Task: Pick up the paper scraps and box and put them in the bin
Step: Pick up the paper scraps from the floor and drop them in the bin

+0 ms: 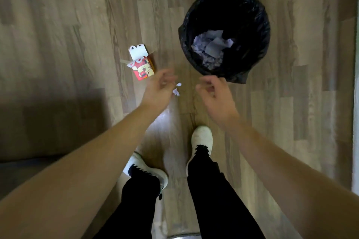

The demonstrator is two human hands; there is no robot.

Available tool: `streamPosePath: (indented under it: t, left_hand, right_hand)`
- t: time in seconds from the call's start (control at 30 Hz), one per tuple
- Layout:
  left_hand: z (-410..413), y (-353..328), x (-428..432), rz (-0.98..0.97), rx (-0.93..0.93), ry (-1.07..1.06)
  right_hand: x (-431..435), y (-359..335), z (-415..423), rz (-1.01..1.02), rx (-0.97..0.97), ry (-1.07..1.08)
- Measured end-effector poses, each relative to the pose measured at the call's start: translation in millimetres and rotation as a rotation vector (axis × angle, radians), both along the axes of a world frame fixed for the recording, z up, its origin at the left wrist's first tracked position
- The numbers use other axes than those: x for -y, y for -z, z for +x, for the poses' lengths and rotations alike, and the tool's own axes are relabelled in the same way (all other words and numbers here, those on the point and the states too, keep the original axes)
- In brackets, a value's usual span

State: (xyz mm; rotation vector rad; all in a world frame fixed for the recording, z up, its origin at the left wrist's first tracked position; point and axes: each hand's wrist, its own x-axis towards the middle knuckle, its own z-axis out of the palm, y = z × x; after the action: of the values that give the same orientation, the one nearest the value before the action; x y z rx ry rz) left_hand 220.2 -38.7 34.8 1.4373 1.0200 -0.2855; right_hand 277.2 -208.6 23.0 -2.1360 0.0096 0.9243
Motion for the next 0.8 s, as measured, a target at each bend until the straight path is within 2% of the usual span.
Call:
streamPosePath:
  t: [0.1,0.23,0.37,0.53,0.6,0.67,0.8]
  left_hand:
    - [-41,19,-1,-0.008,-0.058,0.017]
    - [-69,79,-11,-0.034,-0.122,-0.021]
    - [-93,160,-14,-0.079,-0.147,-0.129]
    - [-112,232,-5,-0.069,-0.143,-0.098]
    - [-122,253,-3,0.022,-0.146,-0.032]
    - [-136,273,-3,0.192,-0.169,0.067]
    - [-173,306,-2,0.374,-0.241,0.188]
  right_hand:
    - [-13,22,-39,-0.038,-0.091,-0.058]
    - [-34,82,-64,-0.114,-0.155,-0.110]
    - [-51,164,-68,-0.163,-0.053,-0.266]
    - [-58,261,-53,-0.144,-0.005,-0.380]
    - [-61,290,-46,-0.157,-0.002,-0.413]
    - [-65,308,-40,-0.185,0.053,-0.432]
    - [-73,325,-35,-0.255,0.264,-0.423]
